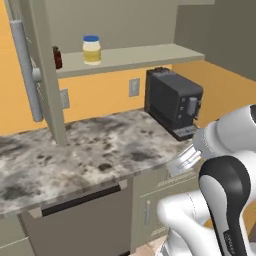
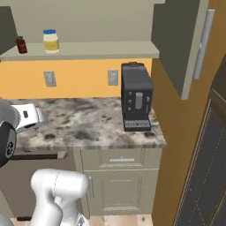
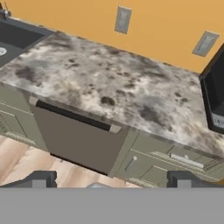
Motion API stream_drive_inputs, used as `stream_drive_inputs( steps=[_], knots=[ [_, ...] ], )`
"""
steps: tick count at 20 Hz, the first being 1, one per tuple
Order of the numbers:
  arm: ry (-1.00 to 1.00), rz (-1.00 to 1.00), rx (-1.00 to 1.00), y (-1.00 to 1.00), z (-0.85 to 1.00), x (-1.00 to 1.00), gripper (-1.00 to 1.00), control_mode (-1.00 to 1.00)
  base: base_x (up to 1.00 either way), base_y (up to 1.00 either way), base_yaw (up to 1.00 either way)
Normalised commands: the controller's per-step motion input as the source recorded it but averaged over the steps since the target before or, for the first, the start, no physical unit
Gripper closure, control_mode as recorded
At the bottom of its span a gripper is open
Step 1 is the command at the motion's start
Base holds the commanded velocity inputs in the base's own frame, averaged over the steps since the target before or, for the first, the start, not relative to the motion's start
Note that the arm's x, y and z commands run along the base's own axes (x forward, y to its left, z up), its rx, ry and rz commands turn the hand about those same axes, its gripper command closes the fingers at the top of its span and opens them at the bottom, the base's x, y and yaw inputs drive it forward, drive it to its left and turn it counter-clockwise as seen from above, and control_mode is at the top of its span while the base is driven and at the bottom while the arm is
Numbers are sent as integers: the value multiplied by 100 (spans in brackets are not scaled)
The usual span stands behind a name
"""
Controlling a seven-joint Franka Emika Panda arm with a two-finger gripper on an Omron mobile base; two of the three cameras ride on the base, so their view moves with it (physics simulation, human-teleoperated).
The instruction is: Collect the paprika, mayonnaise, and shaker from the cabinet and place them next to the stove.
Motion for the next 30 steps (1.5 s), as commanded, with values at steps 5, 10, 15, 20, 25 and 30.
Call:
stream_drive_inputs(
  steps=[5, 10, 15, 20, 25, 30],
  knots=[
    [0, 0, 0, 0, 0, 0, -100, 100, 66, -22, 24],
    [0, 0, 0, 0, 0, 0, -100, 100, 65, -3, 21],
    [0, 0, 0, 0, 0, 0, -100, 100, 63, 0, 20],
    [-5, 8, 5, 0, 18, 19, -100, -100, 36, 0, 12],
    [-24, 16, 13, 0, 72, 28, -100, -100, 0, 0, 0],
    [-26, 3, 9, 3, 80, 13, -100, -100, 0, 0, 0]
  ],
)
